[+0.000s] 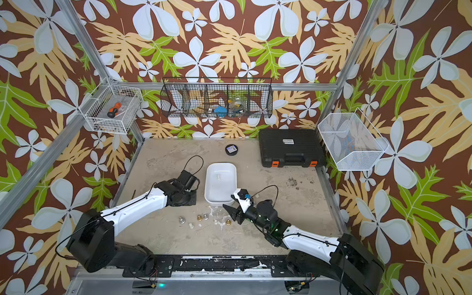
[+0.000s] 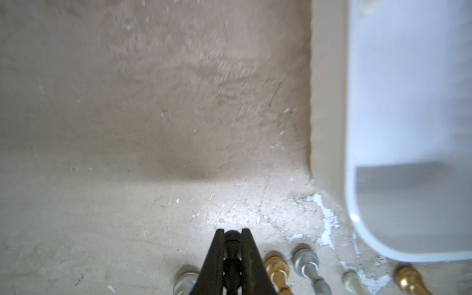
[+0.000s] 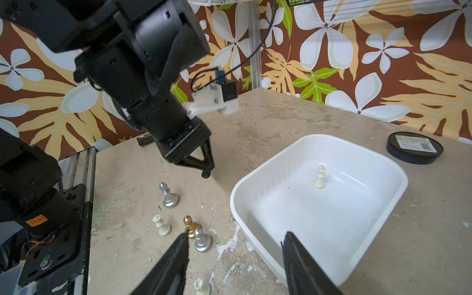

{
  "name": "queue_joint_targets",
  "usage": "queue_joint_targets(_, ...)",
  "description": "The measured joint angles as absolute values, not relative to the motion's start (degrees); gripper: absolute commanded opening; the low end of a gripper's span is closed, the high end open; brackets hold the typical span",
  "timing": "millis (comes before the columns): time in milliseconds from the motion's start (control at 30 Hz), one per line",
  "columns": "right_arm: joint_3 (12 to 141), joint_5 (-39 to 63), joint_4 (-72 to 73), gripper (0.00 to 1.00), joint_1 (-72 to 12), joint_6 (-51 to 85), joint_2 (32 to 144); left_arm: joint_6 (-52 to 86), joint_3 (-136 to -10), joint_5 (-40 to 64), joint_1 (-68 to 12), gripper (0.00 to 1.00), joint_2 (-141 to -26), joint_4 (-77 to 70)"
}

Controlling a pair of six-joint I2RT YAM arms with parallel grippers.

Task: Put the chess pieces into the storage box
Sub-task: Pick up the chess piece at the center of the board, then place the chess piece in the storage box.

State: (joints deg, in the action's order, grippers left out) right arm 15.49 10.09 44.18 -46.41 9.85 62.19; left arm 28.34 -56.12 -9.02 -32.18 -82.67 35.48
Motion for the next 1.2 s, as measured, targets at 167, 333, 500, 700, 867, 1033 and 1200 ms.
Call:
queue_joint_targets(167,13.15,6.72,44.91,0.60,-46.41,10.07,58.92,26.57,-70.46,-9.56,-35.88,0.11,-90.72,36.75)
queue_joint_targets(333,11.22,2.48,45.32,0.60,-46.41,10.11,54.94,23.59,-86.28,-8.73,-38.79,0.11,-103.00,38.52)
queue_joint_targets(500,9.50,-2.09,45.36,0.60,-46.37,10.20,51.35,20.84,-99.46,-7.01,-39.44,0.11,-115.44,40.58)
queue_joint_targets(700,8.69,-5.30,45.41,0.61,-46.37,10.17,49.06,18.98,-109.38,-6.11,-39.53,0.11,-125.32,43.24)
queue_joint_targets(867,8.69,-5.98,45.36,0.61,-46.37,10.17,49.23,17.69,-113.89,-5.72,-39.53,0.11,-131.00,44.88)
queue_joint_targets(1033,8.69,-5.96,45.36,0.61,-46.37,10.17,49.01,16.82,-117.40,-6.20,-39.53,0.11,-134.96,46.46)
queue_joint_targets(1200,8.69,-5.96,45.36,0.61,-46.37,10.20,48.80,16.64,-119.44,-6.85,-39.07,0.11,-137.27,46.72)
